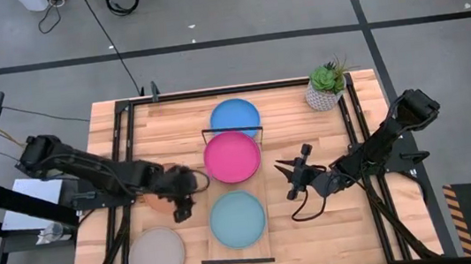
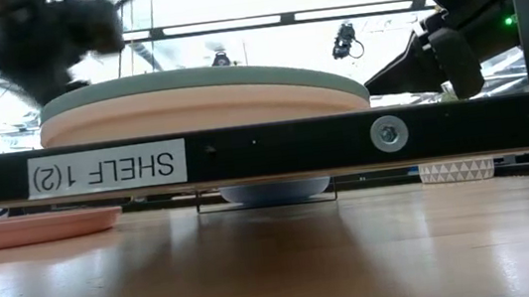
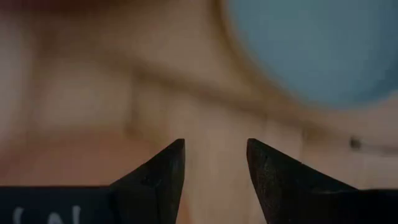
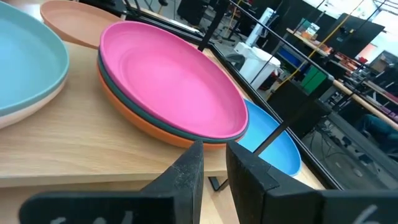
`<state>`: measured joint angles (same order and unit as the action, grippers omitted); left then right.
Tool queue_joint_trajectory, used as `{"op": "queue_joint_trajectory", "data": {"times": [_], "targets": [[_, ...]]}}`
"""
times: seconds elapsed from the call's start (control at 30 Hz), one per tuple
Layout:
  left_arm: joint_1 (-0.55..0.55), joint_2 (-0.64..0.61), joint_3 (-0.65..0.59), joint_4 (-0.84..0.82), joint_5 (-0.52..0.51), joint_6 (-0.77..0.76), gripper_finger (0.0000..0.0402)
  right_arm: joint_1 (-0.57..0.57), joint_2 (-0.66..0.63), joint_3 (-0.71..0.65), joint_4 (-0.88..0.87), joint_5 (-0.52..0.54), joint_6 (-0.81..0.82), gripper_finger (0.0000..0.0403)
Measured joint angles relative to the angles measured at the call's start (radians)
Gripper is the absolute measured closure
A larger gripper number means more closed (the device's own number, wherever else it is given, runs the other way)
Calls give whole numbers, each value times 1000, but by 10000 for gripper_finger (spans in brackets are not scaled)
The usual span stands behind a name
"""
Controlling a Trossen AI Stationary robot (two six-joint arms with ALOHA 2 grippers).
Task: Place and stack plates onto a shelf
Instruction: Stack the brown plate on top of the light blue plate on the shelf
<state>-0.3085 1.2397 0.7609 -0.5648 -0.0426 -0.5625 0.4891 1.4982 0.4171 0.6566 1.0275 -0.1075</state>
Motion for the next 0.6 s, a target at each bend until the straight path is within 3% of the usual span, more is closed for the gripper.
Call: {"op": "queue_joint_trajectory", "data": {"times": [0.13, 0.6], "targets": [[-64, 54, -2, -82, 16, -87, 222, -1, 0, 0, 9, 3, -31, 328], [-189, 288, -1, -71, -145, -236, 229, -56, 0, 0, 98, -4, -172, 328]]}}
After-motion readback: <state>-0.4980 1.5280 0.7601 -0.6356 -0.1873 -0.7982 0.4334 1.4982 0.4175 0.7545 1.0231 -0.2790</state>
